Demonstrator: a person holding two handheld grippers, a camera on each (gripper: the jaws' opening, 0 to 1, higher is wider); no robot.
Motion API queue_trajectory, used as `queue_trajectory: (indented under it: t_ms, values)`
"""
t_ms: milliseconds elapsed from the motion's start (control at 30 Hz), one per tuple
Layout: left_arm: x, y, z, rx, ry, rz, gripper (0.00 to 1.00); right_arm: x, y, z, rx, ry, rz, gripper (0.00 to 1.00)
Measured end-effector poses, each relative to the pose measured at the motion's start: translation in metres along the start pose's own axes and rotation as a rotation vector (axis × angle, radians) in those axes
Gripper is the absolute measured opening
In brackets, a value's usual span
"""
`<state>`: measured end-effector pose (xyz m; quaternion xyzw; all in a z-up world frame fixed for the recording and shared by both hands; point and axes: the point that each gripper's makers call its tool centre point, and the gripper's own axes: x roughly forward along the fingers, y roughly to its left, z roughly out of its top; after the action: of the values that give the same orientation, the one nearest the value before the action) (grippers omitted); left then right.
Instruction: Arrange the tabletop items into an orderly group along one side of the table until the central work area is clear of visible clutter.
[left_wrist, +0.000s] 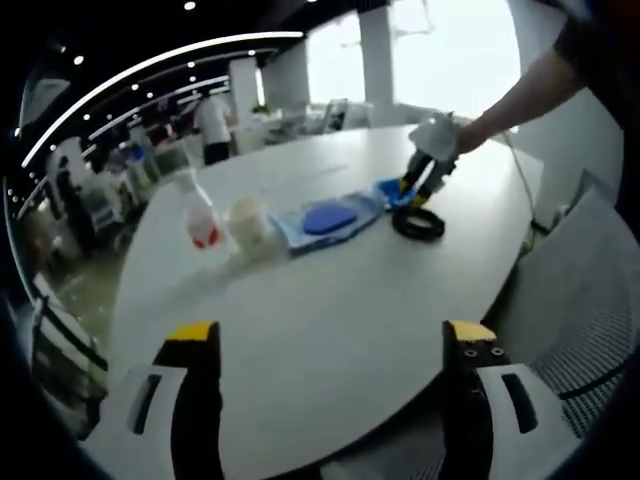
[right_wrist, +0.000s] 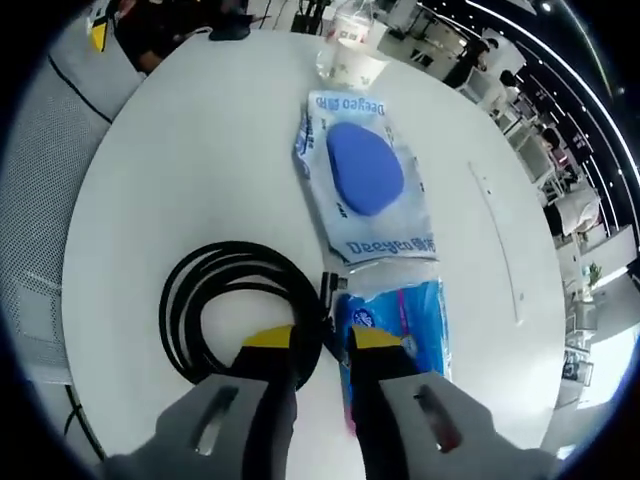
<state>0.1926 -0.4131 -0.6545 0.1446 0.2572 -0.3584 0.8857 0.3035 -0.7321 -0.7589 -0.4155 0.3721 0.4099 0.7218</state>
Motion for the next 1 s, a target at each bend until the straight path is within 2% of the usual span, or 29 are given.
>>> queue_trajectory:
  t_ms: [100,367,767,1000]
  values:
    - [0.000,-0.001,0.000,-0.004,-0.002,-0.005,0.94,0.004,-0.001,0.001,-0.004,0.000,0.010,0.17]
    - [0.000,-0.001,-0.004,-0.013,0.022,-0.006,0.91,0.018,0.001,0.000,-0.004,0.001,0.051,0.13]
    - [0.000,-0.001,-0.007,-0.008,0.039,-0.009,0.88,0.021,-0.002,0.000,0.001,-0.012,0.044,0.11]
    - [0.000,-0.001,-0.006,-0.006,0.035,-0.010,0.87,0.016,0.004,0.011,-0.012,-0.023,0.046,0.11]
